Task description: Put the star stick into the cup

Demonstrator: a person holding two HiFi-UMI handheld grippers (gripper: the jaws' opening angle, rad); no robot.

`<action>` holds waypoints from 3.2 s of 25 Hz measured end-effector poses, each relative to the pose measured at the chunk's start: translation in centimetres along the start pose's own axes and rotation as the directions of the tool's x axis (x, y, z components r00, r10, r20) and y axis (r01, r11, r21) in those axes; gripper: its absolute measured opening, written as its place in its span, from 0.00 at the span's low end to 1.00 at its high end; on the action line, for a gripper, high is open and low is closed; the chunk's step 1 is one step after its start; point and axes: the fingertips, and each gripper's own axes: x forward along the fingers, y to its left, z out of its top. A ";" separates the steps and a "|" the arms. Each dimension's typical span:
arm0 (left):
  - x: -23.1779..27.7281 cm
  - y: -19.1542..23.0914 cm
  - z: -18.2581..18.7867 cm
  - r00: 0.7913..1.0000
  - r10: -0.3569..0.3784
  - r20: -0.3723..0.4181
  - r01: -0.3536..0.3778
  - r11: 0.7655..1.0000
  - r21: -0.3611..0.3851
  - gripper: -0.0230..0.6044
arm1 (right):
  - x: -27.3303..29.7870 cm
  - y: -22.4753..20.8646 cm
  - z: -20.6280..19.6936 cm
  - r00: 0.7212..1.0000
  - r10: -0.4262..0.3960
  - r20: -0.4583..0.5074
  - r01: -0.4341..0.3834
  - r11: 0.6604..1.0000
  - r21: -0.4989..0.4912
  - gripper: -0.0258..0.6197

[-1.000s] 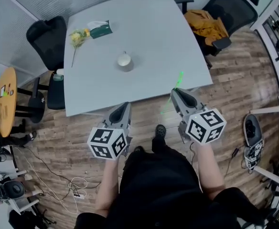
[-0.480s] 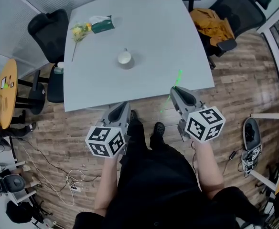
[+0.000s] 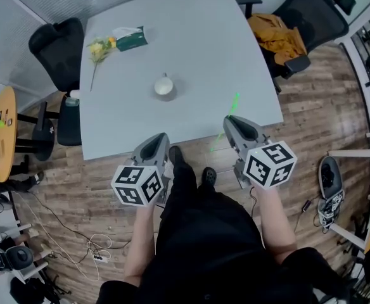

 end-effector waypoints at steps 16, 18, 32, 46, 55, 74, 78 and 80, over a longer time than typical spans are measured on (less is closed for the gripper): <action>4.3 9.7 6.5 0.997 -0.080 -0.004 0.080 0.997 -0.015 0.03 | 12.7 2.0 5.1 0.999 -0.034 -0.034 0.033 0.999 -0.025 0.08; 4.6 10.6 7.3 0.995 -0.098 0.002 0.098 0.995 -0.010 0.03 | 14.2 2.4 5.4 0.998 -0.041 -0.041 0.040 0.999 -0.032 0.08; 6.5 14.7 7.7 0.979 -0.200 -0.032 0.200 0.980 -0.004 0.03 | 19.8 3.8 3.6 0.991 -0.099 -0.096 0.101 0.995 0.017 0.08; 7.4 15.4 6.5 0.979 -0.189 -0.074 0.187 0.982 -0.032 0.03 | 22.3 2.5 4.6 0.992 -0.085 -0.096 0.091 0.994 0.056 0.08; 9.7 15.8 6.8 0.978 -0.175 -0.111 0.172 0.984 -0.043 0.03 | 25.6 1.0 6.0 0.993 -0.051 -0.110 0.058 0.996 0.066 0.08; 13.3 17.4 5.4 0.977 -0.067 -0.202 0.054 0.996 -0.070 0.03 | 31.1 -3.0 5.0 0.980 0.030 -0.195 -0.010 0.995 0.103 0.08; 13.8 17.2 5.1 0.975 -0.061 -0.214 0.048 0.997 -0.063 0.03 | 31.9 -3.6 4.1 0.977 0.043 -0.211 -0.020 0.994 0.111 0.08; 13.9 17.1 4.9 0.974 -0.061 -0.218 0.048 0.997 -0.066 0.03 | 32.1 -3.8 3.7 0.975 0.049 -0.218 -0.024 0.993 0.116 0.08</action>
